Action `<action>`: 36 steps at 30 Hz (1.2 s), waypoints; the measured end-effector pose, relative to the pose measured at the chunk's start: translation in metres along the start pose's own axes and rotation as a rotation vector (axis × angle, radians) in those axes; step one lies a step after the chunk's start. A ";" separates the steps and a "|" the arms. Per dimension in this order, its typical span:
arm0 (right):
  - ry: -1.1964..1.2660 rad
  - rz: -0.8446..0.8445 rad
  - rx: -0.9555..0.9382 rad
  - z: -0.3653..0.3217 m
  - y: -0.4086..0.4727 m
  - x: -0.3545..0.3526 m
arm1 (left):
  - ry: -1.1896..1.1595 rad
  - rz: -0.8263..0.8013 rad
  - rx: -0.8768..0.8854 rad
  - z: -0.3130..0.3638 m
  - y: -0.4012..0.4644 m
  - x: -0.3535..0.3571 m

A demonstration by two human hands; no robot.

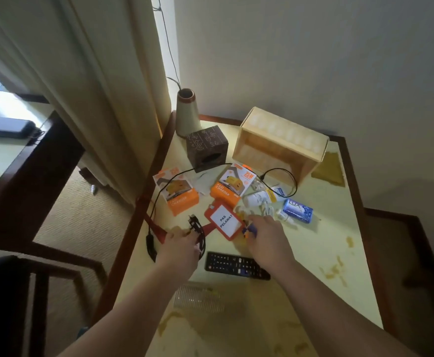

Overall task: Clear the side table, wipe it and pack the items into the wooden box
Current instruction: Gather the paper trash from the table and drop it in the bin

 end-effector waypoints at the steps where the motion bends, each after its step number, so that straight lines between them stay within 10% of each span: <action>1: -0.020 -0.011 -0.008 -0.002 0.007 0.000 | 0.027 0.008 0.017 -0.001 0.005 0.002; 20: -0.175 0.020 0.021 0.007 0.065 0.018 | -0.097 0.667 0.054 -0.008 0.032 -0.086; 31: 0.192 0.333 -0.081 -0.026 0.015 -0.011 | 0.334 0.138 0.108 0.001 0.124 -0.090; 36: 0.222 0.380 -0.076 -0.033 -0.007 -0.019 | 0.510 0.178 0.097 0.014 0.132 -0.088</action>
Point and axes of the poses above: each hand's wrist, its own y-axis towards the middle knuckle, its own x-axis out of the palm, z = x × y, the point moved 5 cm from there along y, towards the middle knuckle, and after that the axes turned 15 degrees about y, right-handed, at the moved point
